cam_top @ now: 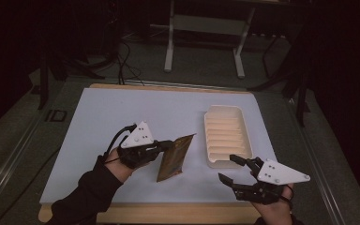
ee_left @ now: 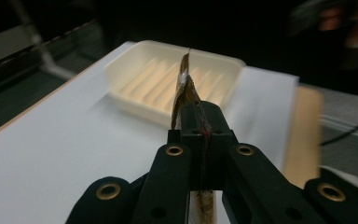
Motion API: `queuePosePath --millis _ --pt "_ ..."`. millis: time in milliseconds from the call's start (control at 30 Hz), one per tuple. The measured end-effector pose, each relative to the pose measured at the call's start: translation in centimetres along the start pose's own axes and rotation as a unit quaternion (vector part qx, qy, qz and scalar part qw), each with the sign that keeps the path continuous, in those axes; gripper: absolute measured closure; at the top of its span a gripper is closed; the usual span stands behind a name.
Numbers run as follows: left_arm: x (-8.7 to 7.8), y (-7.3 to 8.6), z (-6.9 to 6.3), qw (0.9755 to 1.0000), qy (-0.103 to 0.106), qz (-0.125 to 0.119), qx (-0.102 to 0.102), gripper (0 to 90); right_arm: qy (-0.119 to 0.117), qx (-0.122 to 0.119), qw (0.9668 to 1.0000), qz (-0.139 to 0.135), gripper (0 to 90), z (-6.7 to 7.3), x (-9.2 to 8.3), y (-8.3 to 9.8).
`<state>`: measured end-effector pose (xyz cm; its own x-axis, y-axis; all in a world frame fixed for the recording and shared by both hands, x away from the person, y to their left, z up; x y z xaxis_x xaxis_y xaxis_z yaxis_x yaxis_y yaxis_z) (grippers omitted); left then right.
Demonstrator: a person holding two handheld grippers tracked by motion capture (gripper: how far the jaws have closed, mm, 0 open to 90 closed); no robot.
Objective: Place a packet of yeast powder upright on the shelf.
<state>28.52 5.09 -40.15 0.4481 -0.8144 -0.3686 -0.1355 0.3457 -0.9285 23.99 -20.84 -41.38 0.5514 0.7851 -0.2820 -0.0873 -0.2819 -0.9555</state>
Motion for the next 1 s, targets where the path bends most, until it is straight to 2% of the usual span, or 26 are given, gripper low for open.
queuePosePath --millis 33,100,133,233,267,367,433,467,500,567,667,733,800,833,933,1000 --pt "-0.2 -0.3 -0.2 0.9999 0.010 -0.005 0.004 90.0 -0.001 -0.001 1.0000 0.002 31.8 -0.1 0.1 -0.2" --pt "-0.5 -0.6 -0.2 0.9999 0.013 -0.009 0.006 90.0 -0.002 -0.006 1.0000 0.000 31.7 -0.4 0.2 -0.6" --pt "-0.7 -0.8 -0.3 0.9997 0.021 -0.013 0.007 90.0 -0.007 -0.007 0.9999 0.003 31.7 -0.5 0.4 -0.7" --pt "-0.9 -1.0 -0.4 0.9994 0.028 -0.017 0.008 90.0 -0.017 -0.011 0.9998 0.005 37.0 -0.6 0.7 -1.1" --pt "-1.3 -1.2 -0.4 0.9988 0.040 -0.027 0.010 90.0 -0.029 -0.017 0.9994 0.006 39.8 -0.7 1.1 -1.8" --pt "-1.5 -1.4 -0.4 0.9983 0.042 -0.037 0.012 90.0 -0.037 -0.015 0.9992 -0.006 38.9 -0.8 1.6 -2.5" --pt "-1.8 -1.5 -0.4 0.9971 0.054 -0.048 0.025 90.0 -0.039 -0.018 0.9990 -0.008 38.5 -0.9 2.0 -2.9" --pt "-1.8 -1.5 -0.4 0.9971 0.054 -0.048 0.025 90.0 -0.039 -0.020 0.9990 -0.010 38.5 -1.0 2.1 -3.1" --pt "-1.9 -1.5 -0.4 0.9959 0.058 -0.058 0.039 90.0 -0.044 -0.021 0.9988 -0.008 38.0 -0.9 2.3 -3.2" --pt "-2.0 -1.5 -0.5 0.9946 0.068 -0.060 0.050 90.0 -0.044 -0.025 0.9987 -0.006 37.6 -0.8 2.8 -3.5" --pt "-2.1 -1.5 -0.8 0.9930 0.076 -0.067 0.061 90.0 -0.058 -0.025 0.9980 -0.001 37.2 -0.6 3.5 -3.7" --pt "-2.1 -1.6 -0.9 0.9928 0.076 -0.069 0.060 90.0 -0.064 -0.025 0.9977 0.000 36.2 -0.3 3.9 -3.8" --pt "-2.1 -1.6 -1.2 0.9919 0.082 -0.070 0.067 90.0 -0.076 -0.021 0.9968 0.002 36.0 -0.1 4.3 -3.9" --pt "-2.1 -1.6 -1.5 0.9906 0.092 -0.073 0.070 90.0 -0.079 -0.020 0.9966 0.004 36.0 0.0 4.5 -3.9" --pt "-2.0 -1.7 -1.9 0.9897 0.099 -0.077 0.070 90.0 -0.095 -0.016 0.9952 0.013 35.8 0.3 5.1 -3.8" --pt "-2.0 -1.8 -1.9 0.9899 0.097 -0.079 0.068 90.0 -0.098 -0.016 0.9949 0.018 35.9 0.4 5.4 -3.7"
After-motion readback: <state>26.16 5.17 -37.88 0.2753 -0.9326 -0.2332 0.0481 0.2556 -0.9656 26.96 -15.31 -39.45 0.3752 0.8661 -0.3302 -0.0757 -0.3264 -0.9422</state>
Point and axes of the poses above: each handheld gripper's, and its own axes: x roughly forward along the jaws, y roughly out of its underside, z roughly to its left, the point moved 6 cm from there along x, roughly forward along the jaws, and after that the axes turned 4 degrees about -z, right-handed, at the moved point
